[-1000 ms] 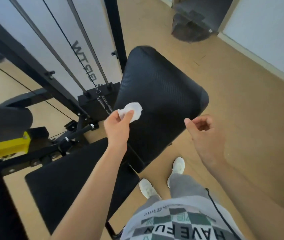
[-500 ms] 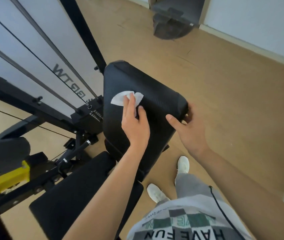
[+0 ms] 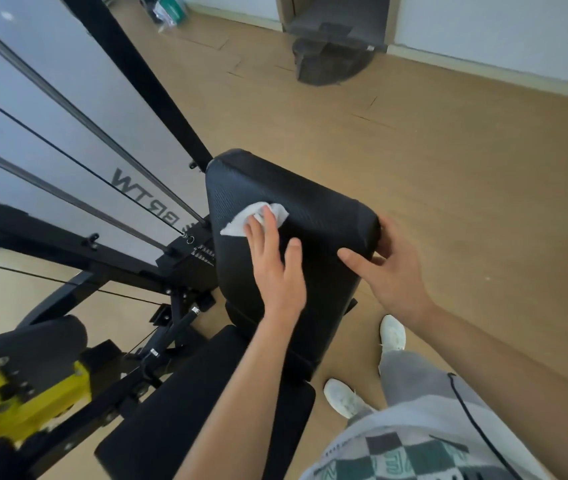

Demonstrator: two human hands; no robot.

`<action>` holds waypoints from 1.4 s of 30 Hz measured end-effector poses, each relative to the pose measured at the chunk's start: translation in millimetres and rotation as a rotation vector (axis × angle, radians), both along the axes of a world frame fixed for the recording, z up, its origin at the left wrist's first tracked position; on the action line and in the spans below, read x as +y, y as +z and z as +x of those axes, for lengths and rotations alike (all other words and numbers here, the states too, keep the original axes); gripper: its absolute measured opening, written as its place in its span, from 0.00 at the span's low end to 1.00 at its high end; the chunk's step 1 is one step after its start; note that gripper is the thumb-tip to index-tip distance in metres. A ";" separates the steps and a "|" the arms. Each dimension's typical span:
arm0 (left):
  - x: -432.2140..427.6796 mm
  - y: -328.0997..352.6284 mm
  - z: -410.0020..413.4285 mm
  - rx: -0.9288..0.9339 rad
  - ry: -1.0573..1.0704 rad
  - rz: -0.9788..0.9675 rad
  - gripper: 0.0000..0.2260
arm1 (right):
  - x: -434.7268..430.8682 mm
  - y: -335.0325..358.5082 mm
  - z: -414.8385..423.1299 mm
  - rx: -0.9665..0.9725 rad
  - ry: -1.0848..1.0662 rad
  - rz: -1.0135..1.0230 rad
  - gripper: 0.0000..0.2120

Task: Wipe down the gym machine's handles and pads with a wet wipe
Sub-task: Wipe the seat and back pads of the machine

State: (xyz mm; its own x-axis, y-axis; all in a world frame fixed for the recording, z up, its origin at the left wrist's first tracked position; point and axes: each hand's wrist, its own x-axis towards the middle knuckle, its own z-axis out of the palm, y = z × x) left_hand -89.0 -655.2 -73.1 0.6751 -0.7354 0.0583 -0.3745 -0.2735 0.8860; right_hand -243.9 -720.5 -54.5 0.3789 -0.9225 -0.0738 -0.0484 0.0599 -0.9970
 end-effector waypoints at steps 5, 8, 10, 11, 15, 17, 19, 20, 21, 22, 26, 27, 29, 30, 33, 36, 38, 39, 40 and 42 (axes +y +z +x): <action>-25.8 10.0 53.9 0.148 0.079 -0.067 0.31 | -1.2 -1.6 -1.5 -0.015 0.031 -0.002 0.27; -31.5 12.4 72.8 0.169 0.070 -0.086 0.34 | -1.5 -4.6 -1.3 -0.006 0.034 -0.014 0.28; -27.8 12.4 71.4 0.144 0.039 -0.065 0.35 | -1.7 -6.4 -1.7 -0.011 0.032 -0.017 0.29; -24.0 11.7 67.4 0.124 0.020 -0.045 0.35 | -1.8 -7.0 -1.6 -0.008 0.034 -0.019 0.29; 0.2 0.7 39.3 0.037 -0.072 -0.006 0.35 | -2.2 -6.4 -1.7 -0.001 0.040 -0.027 0.28; 13.4 -6.8 23.7 0.053 -0.112 -0.033 0.33 | -2.6 -5.4 -2.1 -0.008 0.043 -0.012 0.28; 24.0 -10.9 15.6 0.099 -0.118 -0.072 0.29 | -2.7 -4.8 -2.5 -0.007 0.049 -0.015 0.27; 26.6 -10.4 16.4 0.121 -0.091 -0.098 0.25 | -3.0 -4.7 -2.8 -0.005 0.049 -0.018 0.28; 26.8 -8.5 20.4 0.135 -0.048 -0.129 0.21 | -3.3 -4.7 -2.8 -0.008 0.047 -0.016 0.28; 25.5 -5.3 25.1 0.131 0.001 -0.150 0.16 | -3.3 -4.6 -2.9 -0.014 0.046 -0.008 0.27; 10.0 9.6 46.5 0.012 0.113 -0.140 0.08 | -1.7 -0.5 -2.0 -0.020 0.045 -0.003 0.25; 5.3 12.0 51.4 -0.018 0.126 -0.135 0.08 | -1.6 0.8 -1.8 -0.014 0.044 -0.006 0.25; -3.1 13.3 62.3 -0.062 0.148 -0.129 0.08 | -1.5 3.6 -1.3 0.002 0.043 -0.025 0.25; -7.5 13.9 67.7 -0.067 0.156 -0.128 0.09 | -1.5 4.7 -1.2 0.007 0.043 -0.030 0.25; -20.4 16.4 81.0 -0.033 0.173 -0.117 0.14 | -1.2 5.4 -1.6 0.001 0.043 -0.039 0.25; -28.1 19.1 84.8 0.012 0.174 -0.100 0.20 | -0.6 4.8 -1.6 -0.009 0.045 -0.040 0.25; -28.0 18.4 79.1 0.008 0.166 -0.072 0.24 | 0.0 4.2 -1.4 -0.013 0.045 -0.035 0.24; -26.6 17.5 73.8 0.011 0.159 -0.062 0.25 | 0.2 3.6 -1.6 -0.013 0.045 -0.034 0.24; -24.1 16.3 67.5 0.017 0.155 -0.054 0.26 | 0.3 3.1 -1.7 -0.013 0.042 -0.032 0.24; -16.5 12.4 54.2 0.018 0.139 -0.037 0.28 | 0.5 2.9 -1.5 -0.017 0.043 -0.026 0.25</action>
